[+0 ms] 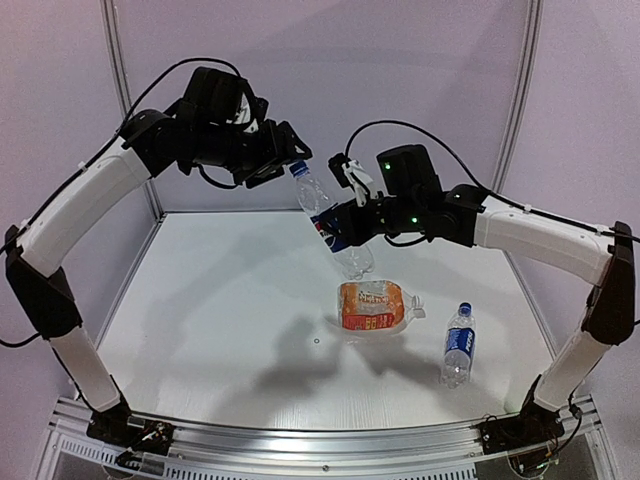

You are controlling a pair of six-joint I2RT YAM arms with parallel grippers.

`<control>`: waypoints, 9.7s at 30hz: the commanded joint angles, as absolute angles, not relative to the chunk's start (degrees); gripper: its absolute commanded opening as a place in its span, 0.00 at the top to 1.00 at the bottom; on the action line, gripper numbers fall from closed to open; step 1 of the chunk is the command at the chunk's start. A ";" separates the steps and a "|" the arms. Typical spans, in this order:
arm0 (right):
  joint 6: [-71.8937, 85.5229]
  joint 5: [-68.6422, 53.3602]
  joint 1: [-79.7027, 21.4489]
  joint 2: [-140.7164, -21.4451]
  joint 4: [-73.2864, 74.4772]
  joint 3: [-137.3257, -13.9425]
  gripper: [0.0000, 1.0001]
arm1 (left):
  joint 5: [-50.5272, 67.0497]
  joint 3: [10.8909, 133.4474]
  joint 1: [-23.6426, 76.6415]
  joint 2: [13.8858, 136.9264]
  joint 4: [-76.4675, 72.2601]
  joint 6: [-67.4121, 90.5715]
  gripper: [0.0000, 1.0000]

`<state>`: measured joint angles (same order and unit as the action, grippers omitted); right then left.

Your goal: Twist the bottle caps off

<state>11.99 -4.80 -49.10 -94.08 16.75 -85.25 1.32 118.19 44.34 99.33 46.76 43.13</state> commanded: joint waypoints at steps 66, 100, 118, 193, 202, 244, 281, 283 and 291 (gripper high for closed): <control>24.63 -42.01 -48.82 -91.46 1.49 -85.87 0.62 | 37.32 103.04 39.45 85.90 23.47 28.56 0.56; 24.17 -43.33 -48.78 -92.70 3.09 -86.48 0.62 | 27.65 100.38 39.81 83.58 24.87 28.06 0.57; 20.34 -29.58 -48.83 -95.49 9.09 -89.30 0.62 | 3.44 110.36 43.79 88.38 44.75 35.94 0.87; 23.86 -40.25 -49.85 -92.80 3.48 -87.01 0.63 | 33.43 99.05 38.38 82.63 20.69 28.48 0.72; 24.31 -33.89 -49.86 -93.00 5.26 -87.39 0.63 | 26.04 102.12 40.65 85.39 28.03 28.68 0.87; 16.92 -24.55 -49.88 -97.19 13.97 -92.16 0.63 | 12.58 99.18 37.47 80.46 30.83 30.45 0.22; 19.11 -35.92 -49.87 -94.50 7.08 -89.55 0.62 | 24.87 99.76 37.94 84.46 26.46 28.08 0.59; 19.24 -35.86 -49.83 -94.53 6.93 -89.65 0.62 | 24.56 99.76 38.05 84.55 26.63 28.12 0.59; 19.85 -35.69 -49.86 -94.17 6.10 -88.99 0.62 | 21.91 100.09 38.61 84.61 28.34 28.69 0.84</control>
